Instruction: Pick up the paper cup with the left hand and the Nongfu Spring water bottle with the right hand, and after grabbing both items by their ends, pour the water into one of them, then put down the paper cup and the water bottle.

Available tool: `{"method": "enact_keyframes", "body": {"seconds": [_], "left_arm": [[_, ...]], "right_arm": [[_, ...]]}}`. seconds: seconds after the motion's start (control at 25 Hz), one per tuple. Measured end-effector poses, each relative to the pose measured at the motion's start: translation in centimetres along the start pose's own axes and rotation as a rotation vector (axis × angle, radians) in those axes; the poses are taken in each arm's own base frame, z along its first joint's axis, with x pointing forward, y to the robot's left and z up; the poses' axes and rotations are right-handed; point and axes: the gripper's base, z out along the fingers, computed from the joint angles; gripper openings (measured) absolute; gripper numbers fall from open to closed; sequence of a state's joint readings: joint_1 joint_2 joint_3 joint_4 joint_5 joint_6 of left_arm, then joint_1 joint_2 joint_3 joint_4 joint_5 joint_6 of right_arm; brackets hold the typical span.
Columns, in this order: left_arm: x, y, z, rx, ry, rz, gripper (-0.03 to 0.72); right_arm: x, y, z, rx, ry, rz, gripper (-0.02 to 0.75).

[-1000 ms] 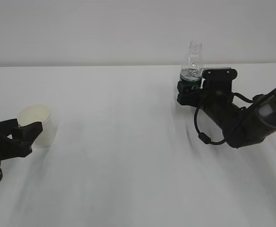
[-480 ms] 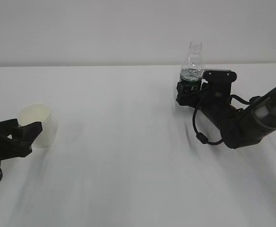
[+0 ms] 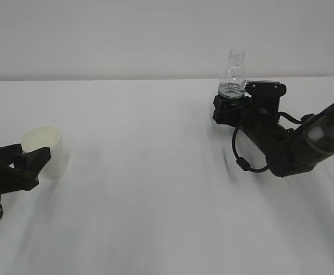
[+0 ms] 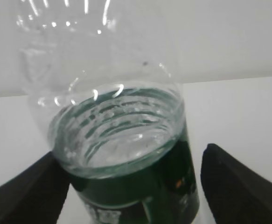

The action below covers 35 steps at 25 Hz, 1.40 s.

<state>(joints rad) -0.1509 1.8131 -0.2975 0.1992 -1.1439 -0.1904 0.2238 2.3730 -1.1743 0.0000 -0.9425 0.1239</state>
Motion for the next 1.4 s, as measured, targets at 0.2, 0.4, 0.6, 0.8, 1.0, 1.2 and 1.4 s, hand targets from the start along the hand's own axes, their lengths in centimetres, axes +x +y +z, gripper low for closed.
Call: {"method": "enact_keyframes", "body": {"seconds": [0.2, 0.4, 0.6, 0.8, 1.0, 1.2, 1.4], "left_arm": [[0.0, 0.0, 0.0, 0.000, 0.000, 0.000, 0.473], [0.0, 0.0, 0.0, 0.000, 0.000, 0.000, 0.473], [0.0, 0.0, 0.0, 0.000, 0.000, 0.000, 0.471], [0.0, 0.0, 0.0, 0.000, 0.000, 0.000, 0.468], [0.0, 0.0, 0.0, 0.000, 0.000, 0.000, 0.466], [0.0, 0.0, 0.0, 0.000, 0.000, 0.000, 0.465], [0.0, 0.0, 0.0, 0.000, 0.000, 0.000, 0.465]], "right_arm": [[-0.1, 0.0, 0.0, 0.000, -0.002, 0.000, 0.611], [0.0, 0.0, 0.0, 0.000, 0.002, -0.002, 0.543], [0.0, -0.1, 0.0, 0.002, 0.001, -0.012, 0.535], [0.0, 0.0, 0.0, -0.008, 0.002, -0.024, 0.533], [0.1, 0.1, -0.2, -0.013, 0.008, -0.045, 0.533], [0.0, 0.1, -1.0, -0.013, 0.014, -0.069, 0.531], [-0.1, 0.1, -2.3, -0.016, 0.001, -0.073, 0.526]]}}
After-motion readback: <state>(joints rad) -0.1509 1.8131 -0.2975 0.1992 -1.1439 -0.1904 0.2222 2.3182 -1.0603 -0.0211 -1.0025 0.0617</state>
